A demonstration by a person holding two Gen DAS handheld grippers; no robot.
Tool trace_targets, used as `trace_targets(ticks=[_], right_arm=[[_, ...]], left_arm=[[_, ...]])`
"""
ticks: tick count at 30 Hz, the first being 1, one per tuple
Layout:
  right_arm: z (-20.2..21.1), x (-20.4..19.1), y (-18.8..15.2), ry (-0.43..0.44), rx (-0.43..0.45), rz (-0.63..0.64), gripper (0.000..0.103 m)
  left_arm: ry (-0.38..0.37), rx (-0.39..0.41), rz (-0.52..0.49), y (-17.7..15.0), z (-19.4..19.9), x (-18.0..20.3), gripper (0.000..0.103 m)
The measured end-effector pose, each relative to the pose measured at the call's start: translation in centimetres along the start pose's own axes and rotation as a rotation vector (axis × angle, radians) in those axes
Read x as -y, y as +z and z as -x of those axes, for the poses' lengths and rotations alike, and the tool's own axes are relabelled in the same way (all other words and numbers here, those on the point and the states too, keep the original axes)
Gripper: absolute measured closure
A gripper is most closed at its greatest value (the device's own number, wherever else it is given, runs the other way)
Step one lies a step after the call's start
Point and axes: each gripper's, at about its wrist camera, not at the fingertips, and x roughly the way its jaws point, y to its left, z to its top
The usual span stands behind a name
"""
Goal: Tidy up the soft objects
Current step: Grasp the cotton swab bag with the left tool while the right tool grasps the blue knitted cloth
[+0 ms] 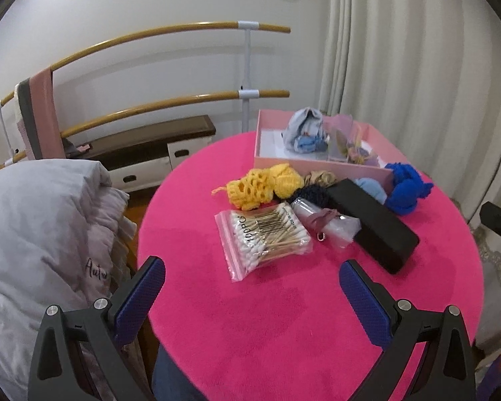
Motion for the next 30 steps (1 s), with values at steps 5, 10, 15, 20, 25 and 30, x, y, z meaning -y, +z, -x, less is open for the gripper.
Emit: trace_targets(ticks=[5, 10, 15, 20, 25, 30], right_arm=[[-2.3, 0.1, 0.8, 0.002, -0.032, -0.002, 0.000], [-4.8, 0.3, 1.3, 0.002, -0.069, -0.003, 0.000], [-7.8, 0.6, 1.4, 0.005, -0.116, -0.013, 0.000], [-9.9, 0.7, 1.8, 0.012, -0.143, -0.018, 0.000], [-11.7, 1.2, 2.3, 0.017, -0.162, -0.032, 0.000], [-13.2, 1.5, 2.7, 0.027, -0.178, -0.048, 0.000]], left_arm=[[0.014, -0.038, -0.016, 1.5, -4.6, 0.8, 0.000], [0.026, -0.089, -0.012, 2.1, -9.5, 1.0, 0.000], [0.030, -0.123, -0.005, 2.8, -13.1, 1.1, 0.000], [0.039, -0.154, -0.002, 3.5, -15.4, 1.0, 0.000], [0.034, -0.167, 0.013, 4.3, -17.0, 0.7, 0.000], [-0.003, -0.173, 0.029, 4.5, -17.8, 0.4, 0.014]])
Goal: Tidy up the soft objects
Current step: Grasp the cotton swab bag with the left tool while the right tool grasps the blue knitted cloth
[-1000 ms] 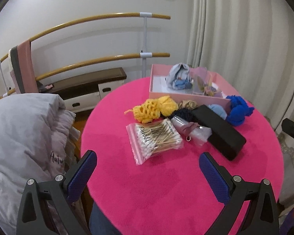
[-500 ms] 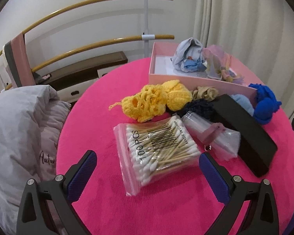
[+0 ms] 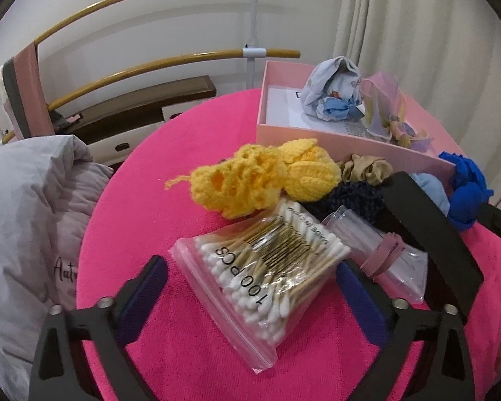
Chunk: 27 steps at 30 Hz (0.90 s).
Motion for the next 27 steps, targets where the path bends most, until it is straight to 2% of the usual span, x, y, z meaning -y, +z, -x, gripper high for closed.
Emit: trace_targets(ticks=[1, 2, 7, 9, 10, 11, 13, 17, 27], right_arm=[[-0.2, 0.1, 0.1, 0.002, -0.002, -0.003, 0.000], [-0.5, 0.1, 0.2, 0.003, -0.004, -0.007, 0.000], [-1.8, 0.5, 1.1, 0.007, -0.005, -0.025, 0.000], [-2.7, 0.6, 1.5, 0.008, -0.014, -0.032, 0.004], [-3.0, 0.6, 1.5, 0.010, -0.019, -0.034, 0.016], [-3.5, 0.7, 1.5, 0.013, -0.027, -0.037, 0.039], [-3.9, 0.7, 1.4, 0.013, -0.038, -0.037, 0.062], [-3.2, 0.6, 1.1, 0.040, -0.029, -0.013, 0.068], [0.8, 0.0, 1.6, 0.041, 0.025, 0.033, 0.069]], left_arm=[[-0.012, -0.008, 0.002, -0.1, 0.0, -0.2, 0.026], [-0.019, -0.017, 0.003, -0.1, -0.2, -0.2, 0.029], [-0.033, -0.017, -0.001, -0.1, 0.0, -0.5, 0.037], [-0.033, -0.018, -0.003, -0.2, 0.1, -0.6, 0.041], [-0.035, -0.020, -0.003, -0.3, 0.2, -0.7, 0.043], [-0.036, -0.021, -0.004, -0.4, 0.4, -0.8, 0.045], [-0.034, -0.023, -0.006, -0.6, 0.9, -0.8, 0.047], [-0.033, -0.026, -0.011, -1.0, 1.9, -0.8, 0.055], [-0.040, -0.009, -0.015, -2.2, 5.6, -0.7, 0.061]])
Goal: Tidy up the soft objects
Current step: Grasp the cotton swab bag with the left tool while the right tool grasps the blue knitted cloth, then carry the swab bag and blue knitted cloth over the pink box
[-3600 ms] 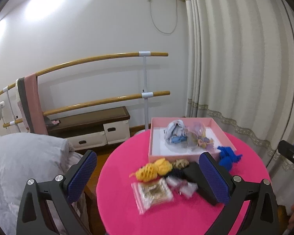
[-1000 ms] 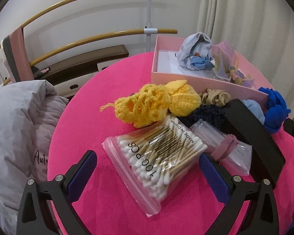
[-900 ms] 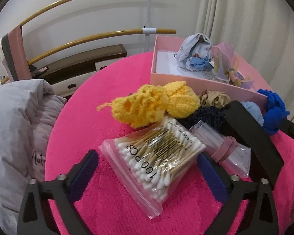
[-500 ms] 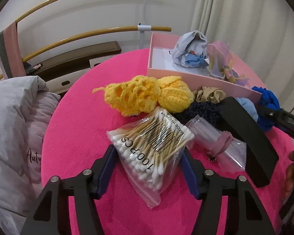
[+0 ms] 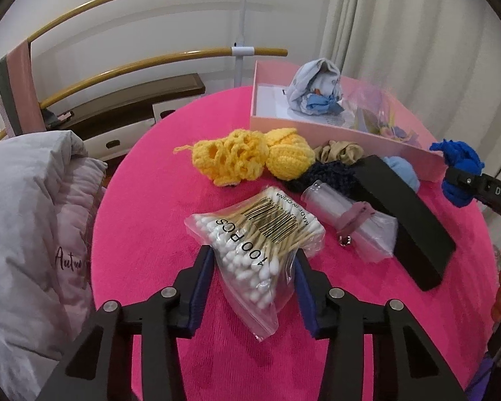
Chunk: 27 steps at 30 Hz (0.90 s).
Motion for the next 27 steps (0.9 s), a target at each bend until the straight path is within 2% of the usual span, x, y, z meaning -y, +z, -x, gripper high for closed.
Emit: trace_targets(ticks=[10, 18, 27], right_arm=[[1.7, -0.9, 1.1, 0.009, 0.034, 0.037, 0.069], [2.1, -2.7, 3.2, 0.016, 0.059, 0.093, 0.069], [2.6, -5.5, 6.4, 0.013, 0.095, 0.175, 0.069]], left_arm=[[-0.017, 0.077, 0.007, 1.1, 5.2, 0.3, 0.061], [-0.021, 0.180, -0.018, 5.0, 7.7, 1.2, 0.061], [-0.017, 0.255, -0.040, 9.7, 7.7, 2.2, 0.061]])
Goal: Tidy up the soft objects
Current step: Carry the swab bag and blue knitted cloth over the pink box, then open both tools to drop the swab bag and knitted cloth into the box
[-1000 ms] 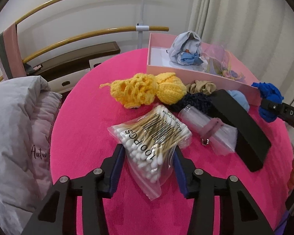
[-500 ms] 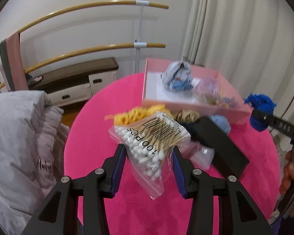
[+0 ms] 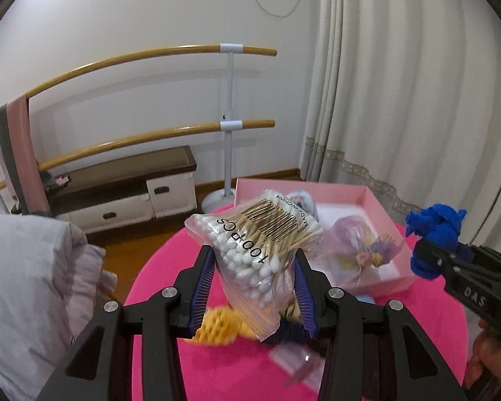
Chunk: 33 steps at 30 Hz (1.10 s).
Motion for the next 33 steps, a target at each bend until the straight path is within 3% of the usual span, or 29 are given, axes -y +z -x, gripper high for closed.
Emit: trace_targets(ticks=[14, 29, 33], right_arm=[[-4.4, -0.7, 5.6, 0.031, -0.029, 0.041, 0.069], [-14.2, 1.4, 9.1, 0.064, -0.161, -0.001, 0.068], [-16.6, 2.1, 8.5, 0.057, -0.207, -0.013, 0.067]], left_arm=[[-0.026, -0.023, -0.035, 3.7, -5.5, 1.8, 0.061], [-0.065, -0.187, -0.063, 9.2, -17.8, 4.4, 0.061], [-0.061, -0.210, -0.083, 10.8, -20.7, 4.8, 0.048]])
